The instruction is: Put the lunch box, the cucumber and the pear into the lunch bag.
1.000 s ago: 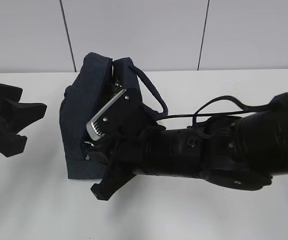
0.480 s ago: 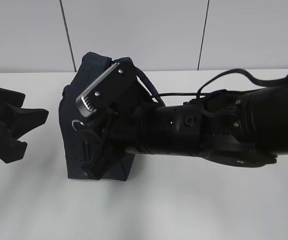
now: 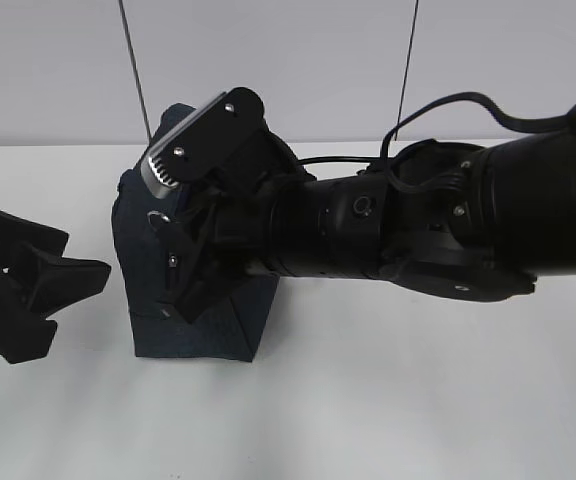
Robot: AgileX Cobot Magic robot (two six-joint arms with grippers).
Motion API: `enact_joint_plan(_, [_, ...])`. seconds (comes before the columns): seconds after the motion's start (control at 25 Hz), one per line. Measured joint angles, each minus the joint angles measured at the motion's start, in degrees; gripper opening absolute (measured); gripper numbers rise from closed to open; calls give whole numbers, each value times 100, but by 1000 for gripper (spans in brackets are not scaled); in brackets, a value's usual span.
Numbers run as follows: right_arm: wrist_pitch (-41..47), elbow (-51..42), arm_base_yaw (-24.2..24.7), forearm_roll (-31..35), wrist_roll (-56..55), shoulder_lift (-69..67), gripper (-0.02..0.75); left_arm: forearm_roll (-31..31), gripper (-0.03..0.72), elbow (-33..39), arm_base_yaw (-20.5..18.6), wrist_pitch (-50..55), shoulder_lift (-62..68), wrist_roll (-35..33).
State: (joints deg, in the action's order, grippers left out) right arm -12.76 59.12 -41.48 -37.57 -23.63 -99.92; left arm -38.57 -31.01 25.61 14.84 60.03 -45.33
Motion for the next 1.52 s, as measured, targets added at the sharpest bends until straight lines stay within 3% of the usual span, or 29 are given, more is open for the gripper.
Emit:
enact_joint_plan(0.2, [10,0,0,0,-8,0,0,-408,328,0,-415,751,0,-427])
enact_joint_plan(0.6, [10,0,0,0,-64,0,0,-3168,290,0,-2155,2583,541,-3142])
enact_joint_plan(0.72, [18,0,0,0,-124,0,0,-3548,290,0,-2226,2648,912,-4076])
enact_joint_plan(1.12, [18,0,0,0,-165,0,0,-4282,297,0,-2089,2450,1767,-5926])
enact_joint_plan(1.32, [18,0,0,0,-165,0,0,-4865,298,0,-1684,2154,2080,-6586])
enact_joint_plan(1.52, [18,0,0,0,-165,0,0,-5421,298,-36,-1619,2081,2420,-6944])
